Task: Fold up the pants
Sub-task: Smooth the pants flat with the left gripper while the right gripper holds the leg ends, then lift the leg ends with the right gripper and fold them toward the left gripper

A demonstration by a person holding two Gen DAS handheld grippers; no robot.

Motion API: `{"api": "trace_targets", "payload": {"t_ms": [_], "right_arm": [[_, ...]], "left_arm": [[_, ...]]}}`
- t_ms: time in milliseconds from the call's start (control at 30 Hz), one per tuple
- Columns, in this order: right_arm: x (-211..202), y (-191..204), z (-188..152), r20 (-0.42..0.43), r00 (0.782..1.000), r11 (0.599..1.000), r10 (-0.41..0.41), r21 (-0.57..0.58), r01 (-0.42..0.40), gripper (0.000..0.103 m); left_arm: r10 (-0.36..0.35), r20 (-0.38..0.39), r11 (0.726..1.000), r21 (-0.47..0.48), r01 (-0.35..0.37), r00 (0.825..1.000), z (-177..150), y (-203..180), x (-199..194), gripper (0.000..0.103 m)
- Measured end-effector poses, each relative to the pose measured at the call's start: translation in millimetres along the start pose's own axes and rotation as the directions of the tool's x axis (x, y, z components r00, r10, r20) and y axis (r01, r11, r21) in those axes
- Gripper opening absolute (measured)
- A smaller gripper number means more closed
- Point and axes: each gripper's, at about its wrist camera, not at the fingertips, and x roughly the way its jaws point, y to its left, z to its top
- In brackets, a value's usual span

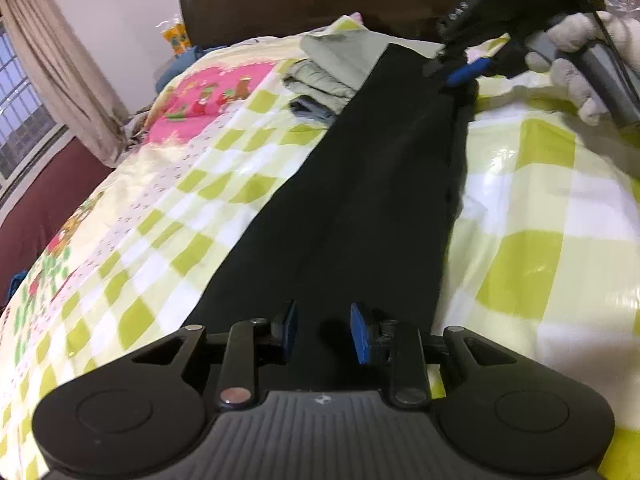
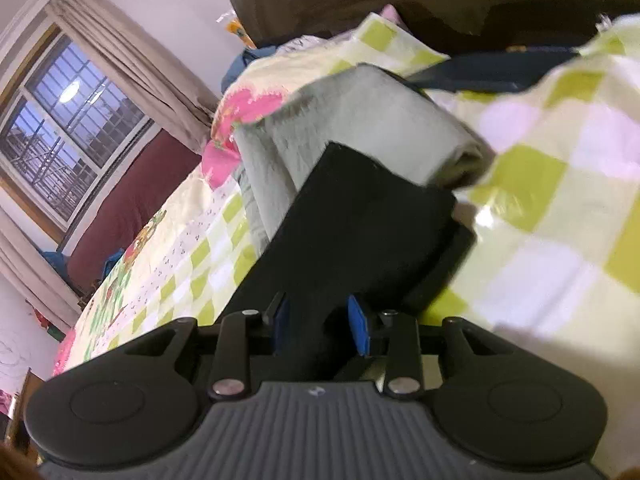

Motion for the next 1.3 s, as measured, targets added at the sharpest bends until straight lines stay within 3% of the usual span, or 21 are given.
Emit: {"api": "trace_targets", "payload": {"t_ms": [167,233,500,700,767,933,1067,1200,1300], "right_arm": [[11,-20,6,-0.024,1.0,0.992,-0.008,0.124,0.01,0.031],[9,-21,8,-0.008,1.0,0.995,-0.002,0.102,0.003,0.004],[-10,-33,16,0.018,0.997,0.983,0.073,0.17,-0.075,0.002],[-13,-51,16,0.026,0.999,0.978,-0.044,0.207,0.038,0.008],[-8,-58,18,0.029,0.999,0.97,-0.043,0.24,0.035,0.009],[6,-56,26,0.024,1.0,0.973,-0.012,0.232,0.006,0.036],[8,-56,29,0.025,0.997,0.97,-0.071,0.234,0.063,0.034],[-11,-62,27,0.08,0.99,0.966,-0.119,0.238,0.097,0.037],[-3,-68,29,0.033,0.993,0.965,-0.114,0.241,0.103,0.037]], "left_arm": [[-0.005,-0.012,0.999,0.037,0.005,1.0,5,-19,2,0.045],[-0.01,-0.009,0.999,0.036,0.01,1.0,7,-19,1,0.045],[-0.013,0.003,0.999,0.041,0.013,1.0,15,-21,4,0.045],[-0.017,0.018,0.998,0.056,0.015,1.0,16,-26,6,0.045],[-0.018,0.02,0.998,0.054,0.017,1.0,17,-27,7,0.045],[-0.024,0.024,0.999,0.047,0.023,0.999,21,-28,8,0.045],[-0.024,0.024,0.999,0.048,0.023,0.999,22,-29,10,0.045],[-0.032,0.03,0.999,0.029,0.031,0.999,21,-26,10,0.045],[-0.035,0.027,0.999,0.031,0.034,0.999,21,-28,14,0.045]]}}
